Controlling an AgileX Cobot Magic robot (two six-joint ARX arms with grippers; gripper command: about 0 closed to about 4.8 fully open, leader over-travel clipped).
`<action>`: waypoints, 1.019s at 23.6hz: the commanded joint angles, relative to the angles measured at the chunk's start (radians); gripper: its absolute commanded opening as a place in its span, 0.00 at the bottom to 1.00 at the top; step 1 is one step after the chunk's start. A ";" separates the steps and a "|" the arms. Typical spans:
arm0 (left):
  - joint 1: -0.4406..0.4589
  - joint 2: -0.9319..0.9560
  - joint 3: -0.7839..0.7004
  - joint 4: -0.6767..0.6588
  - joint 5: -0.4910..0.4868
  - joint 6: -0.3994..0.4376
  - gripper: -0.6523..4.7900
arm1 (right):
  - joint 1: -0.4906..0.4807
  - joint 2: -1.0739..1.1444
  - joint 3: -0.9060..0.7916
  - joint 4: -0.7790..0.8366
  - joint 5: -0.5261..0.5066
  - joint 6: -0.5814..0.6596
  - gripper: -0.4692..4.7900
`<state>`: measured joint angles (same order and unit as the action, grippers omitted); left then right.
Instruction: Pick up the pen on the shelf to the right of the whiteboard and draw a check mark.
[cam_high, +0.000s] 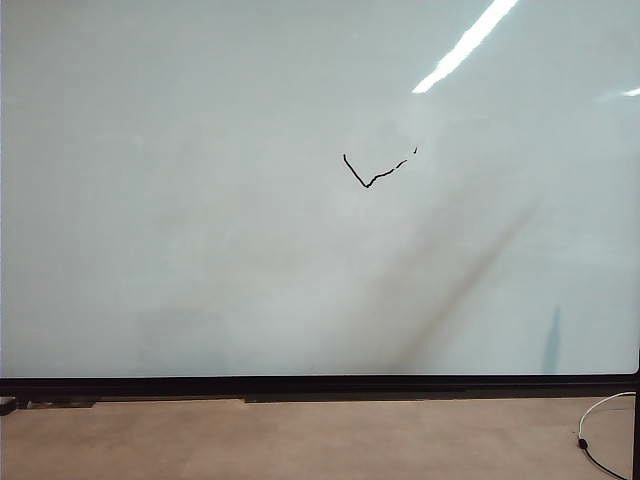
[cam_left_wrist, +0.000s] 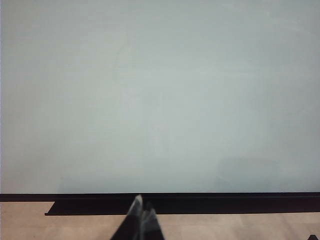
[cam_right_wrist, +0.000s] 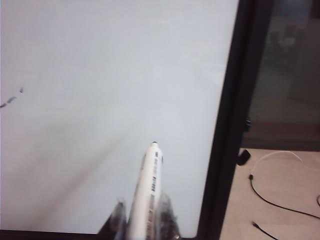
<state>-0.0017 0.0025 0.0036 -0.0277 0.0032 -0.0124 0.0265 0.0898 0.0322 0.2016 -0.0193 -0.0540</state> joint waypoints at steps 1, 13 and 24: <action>0.000 0.001 0.003 0.006 0.000 0.005 0.11 | -0.018 -0.030 -0.009 0.002 0.000 -0.002 0.08; 0.000 0.001 0.003 0.006 0.000 0.005 0.11 | -0.047 -0.089 -0.031 -0.051 -0.005 -0.007 0.08; 0.000 0.001 0.003 0.006 0.000 0.005 0.11 | -0.166 -0.089 -0.032 -0.071 -0.085 -0.027 0.08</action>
<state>-0.0017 0.0029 0.0036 -0.0277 0.0032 -0.0124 -0.1272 0.0010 -0.0029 0.1143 -0.0734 -0.0875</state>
